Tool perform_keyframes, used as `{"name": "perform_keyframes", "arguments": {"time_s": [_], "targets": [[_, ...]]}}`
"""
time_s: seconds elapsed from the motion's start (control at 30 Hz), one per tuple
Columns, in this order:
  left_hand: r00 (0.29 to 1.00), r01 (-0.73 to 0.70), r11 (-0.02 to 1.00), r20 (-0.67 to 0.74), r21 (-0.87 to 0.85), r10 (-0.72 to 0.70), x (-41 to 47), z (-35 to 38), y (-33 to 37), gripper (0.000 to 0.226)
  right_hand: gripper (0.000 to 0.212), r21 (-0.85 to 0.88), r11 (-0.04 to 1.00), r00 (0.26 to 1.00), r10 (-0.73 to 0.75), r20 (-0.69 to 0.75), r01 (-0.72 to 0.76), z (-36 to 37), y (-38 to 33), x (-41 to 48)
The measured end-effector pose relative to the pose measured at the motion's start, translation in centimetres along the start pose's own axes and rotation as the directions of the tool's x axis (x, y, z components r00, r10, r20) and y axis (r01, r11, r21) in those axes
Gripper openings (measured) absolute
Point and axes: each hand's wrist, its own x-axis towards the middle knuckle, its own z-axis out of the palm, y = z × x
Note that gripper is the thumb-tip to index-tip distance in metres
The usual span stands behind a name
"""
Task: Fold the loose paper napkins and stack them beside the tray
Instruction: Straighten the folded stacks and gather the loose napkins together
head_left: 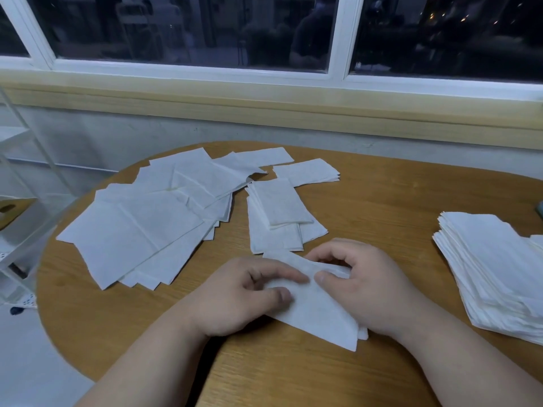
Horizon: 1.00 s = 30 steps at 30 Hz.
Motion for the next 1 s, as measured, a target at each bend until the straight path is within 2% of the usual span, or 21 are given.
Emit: {"name": "perform_keyframes", "arguments": {"time_s": [0.13,0.2,0.33,0.43,0.53,0.63,0.83,1.0], "targets": [[0.993,0.078,0.997,-0.082,-0.026,-0.080,0.0,0.1,-0.3,0.036,0.017,0.086,0.996,0.986,0.038,-0.163,-0.024,-1.3,0.4,3.6],[0.992,0.092,0.995,-0.085,-0.029,-0.095,0.0,0.1,0.0,0.040,0.014,-0.031,0.998,0.983,0.042,-0.178,-0.049,-1.3,0.7,6.2],[0.990,0.089,0.995,-0.105,-0.053,-0.094,0.1,0.1,0.1,0.045,0.025,-0.294,0.956,1.000,0.010,-0.008,-0.012,0.4,1.0,10.3],[0.989,0.112,0.991,-0.092,-0.073,-0.118,0.2,0.0,0.0,0.039,0.032,-0.356,0.932,0.996,-0.042,0.080,0.068,1.3,0.8,11.7],[0.989,0.110,0.993,-0.097,-0.050,-0.115,0.5,-0.1,-0.3,0.042,0.027,-0.414,0.904,0.992,-0.060,0.114,0.102,1.8,0.7,12.5],[0.991,0.083,0.996,-0.100,-0.032,-0.086,0.5,-0.2,-0.4,0.039,0.013,-0.402,0.908,0.991,-0.083,0.101,0.117,1.7,1.0,12.8],[0.989,0.090,0.995,-0.117,-0.034,-0.093,0.6,-0.2,-0.6,0.031,0.012,-0.326,0.939,0.994,-0.103,0.031,0.108,1.6,1.3,12.8],[0.985,0.088,0.995,-0.142,-0.056,-0.095,0.7,-0.1,-0.6,0.032,0.014,-0.201,0.978,0.982,-0.092,-0.162,0.059,0.8,0.9,12.0]]}}
